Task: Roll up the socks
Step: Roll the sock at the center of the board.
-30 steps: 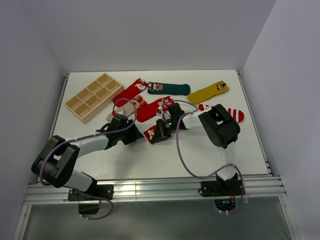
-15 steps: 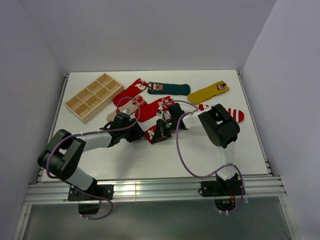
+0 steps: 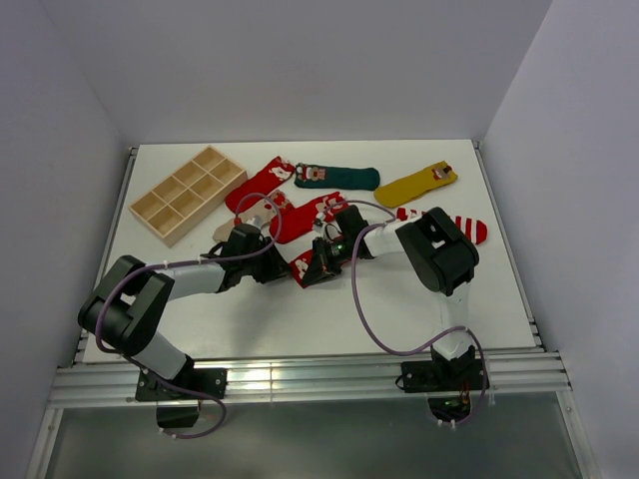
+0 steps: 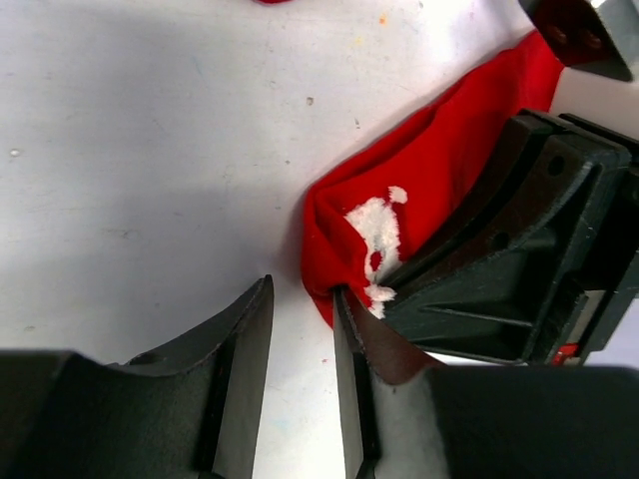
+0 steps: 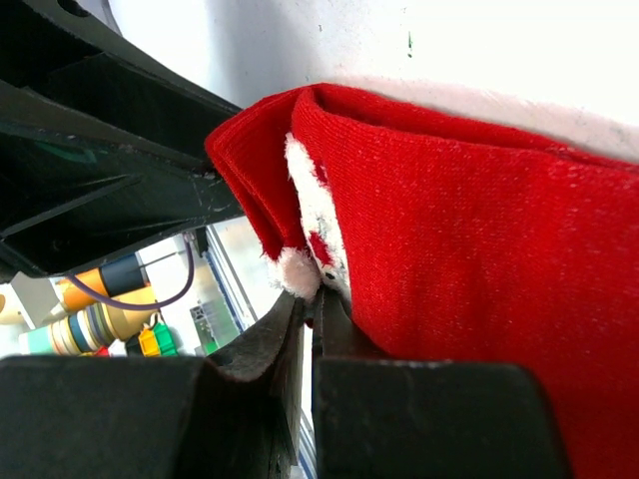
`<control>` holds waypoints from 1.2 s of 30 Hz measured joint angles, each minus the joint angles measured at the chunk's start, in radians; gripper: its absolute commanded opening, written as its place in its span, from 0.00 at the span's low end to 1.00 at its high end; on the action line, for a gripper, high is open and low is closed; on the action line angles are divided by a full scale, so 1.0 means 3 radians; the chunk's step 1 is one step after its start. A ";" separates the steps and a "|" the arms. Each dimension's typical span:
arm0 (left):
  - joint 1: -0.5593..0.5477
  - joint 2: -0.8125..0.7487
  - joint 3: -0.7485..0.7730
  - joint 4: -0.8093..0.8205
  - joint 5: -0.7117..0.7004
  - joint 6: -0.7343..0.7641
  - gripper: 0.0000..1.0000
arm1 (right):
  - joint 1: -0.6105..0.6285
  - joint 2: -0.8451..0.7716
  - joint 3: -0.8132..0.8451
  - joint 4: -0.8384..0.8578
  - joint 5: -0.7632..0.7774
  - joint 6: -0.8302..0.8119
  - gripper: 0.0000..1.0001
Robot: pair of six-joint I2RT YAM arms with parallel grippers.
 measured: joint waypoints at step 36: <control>0.0000 0.0223 0.0084 0.0454 0.0319 -0.0460 0.32 | -0.0004 0.0017 0.0117 -0.0226 0.0042 -0.0083 0.00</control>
